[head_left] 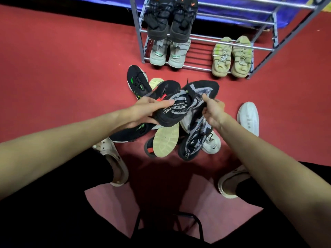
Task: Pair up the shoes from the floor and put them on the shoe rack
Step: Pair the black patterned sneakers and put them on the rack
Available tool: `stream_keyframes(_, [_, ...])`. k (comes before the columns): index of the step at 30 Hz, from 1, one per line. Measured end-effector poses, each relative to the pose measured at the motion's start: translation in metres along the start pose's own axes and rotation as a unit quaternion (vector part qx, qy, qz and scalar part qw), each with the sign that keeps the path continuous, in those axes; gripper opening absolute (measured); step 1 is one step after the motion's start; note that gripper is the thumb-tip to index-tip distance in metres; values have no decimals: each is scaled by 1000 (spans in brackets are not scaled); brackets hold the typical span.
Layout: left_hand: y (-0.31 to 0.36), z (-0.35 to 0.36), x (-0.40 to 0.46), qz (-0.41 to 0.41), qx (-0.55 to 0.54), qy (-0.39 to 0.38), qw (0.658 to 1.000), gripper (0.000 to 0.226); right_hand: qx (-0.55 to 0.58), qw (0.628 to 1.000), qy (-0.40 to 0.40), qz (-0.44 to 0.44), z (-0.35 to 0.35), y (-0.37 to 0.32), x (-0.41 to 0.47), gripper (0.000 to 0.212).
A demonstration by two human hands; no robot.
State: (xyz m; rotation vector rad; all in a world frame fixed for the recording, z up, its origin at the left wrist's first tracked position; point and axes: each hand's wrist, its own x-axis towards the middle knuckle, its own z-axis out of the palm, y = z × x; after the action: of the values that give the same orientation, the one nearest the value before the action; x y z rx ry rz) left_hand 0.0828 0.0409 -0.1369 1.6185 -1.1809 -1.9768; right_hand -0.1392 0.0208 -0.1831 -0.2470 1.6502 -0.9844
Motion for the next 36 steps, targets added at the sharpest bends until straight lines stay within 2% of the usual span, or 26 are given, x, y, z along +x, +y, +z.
stream_keyframes(1, [-4, 4, 3, -15, -7, 5, 1000, 41, 10, 1000, -19, -9, 0, -3, -1, 9])
stream_keyframes(3, [-10, 9, 9, -33, -28, 15, 999, 14, 27, 998, -59, -9, -2, -7, 0, 16])
stream_keyframes(4, [-13, 12, 10, -37, -35, 17, 999, 7, 20, 997, -71, -8, -4, -7, 0, 18])
stream_keyframes(6, [-18, 15, 13, -42, -41, 21, 998, 5, -21, 998, -63, -24, -9, -1, 1, 9])
stream_keyframes(7, [-21, 17, 14, -45, -39, 27, 998, 8, -47, 997, -41, -33, -13, 6, 3, 8])
stream_keyframes(9, [-26, 24, 16, -52, -33, 47, 997, 16, -123, 991, 27, -42, -24, 29, 11, 22])
stream_keyframes(12, [-29, 31, 22, -67, -46, 82, 993, 41, -275, 952, 134, -5, -47, 73, 16, 36])
stream_keyframes(15, [-30, 31, 30, -75, -65, 98, 990, 72, -306, 944, 106, 61, -51, 107, 7, 47])
stream_keyframes(17, [-35, 31, 38, -76, -68, 103, 990, 82, -293, 950, 61, 93, -49, 129, 7, 77])
stream_keyframes(18, [-37, 31, 41, -75, -70, 104, 989, 83, -286, 951, 45, 103, -47, 139, 8, 85])
stream_keyframes(19, [-38, 31, 43, -75, -73, 107, 989, 83, -266, 957, 37, 113, -44, 143, 7, 83])
stream_keyframes(22, [-34, 38, 37, -77, -79, 102, 989, 78, -187, 973, 35, 134, -38, 152, 7, 56])
stream_keyframes(26, [-30, 47, 36, -81, -80, 98, 989, 46, -137, 978, -13, 159, -42, 141, 7, 19])
stream_keyframes(29, [-29, 51, 36, -81, -79, 105, 988, 49, -151, 980, -10, 132, -50, 124, 12, 17])
stream_keyframes(31, [-29, 54, 37, -72, -74, 111, 988, 33, -193, 978, 14, 74, -60, 108, 19, 13])
stream_keyframes(32, [-26, 57, 36, -66, -77, 109, 989, 17, -217, 975, 21, 50, -64, 95, 16, 17])
stream_keyframes(33, [-24, 60, 35, -62, -87, 108, 988, 11, -229, 973, 25, 29, -69, 80, 13, 22])
stream_keyframes(36, [-10, 67, 31, -39, -94, 104, 989, 11, -203, 979, 21, -11, -87, 38, 10, 22])
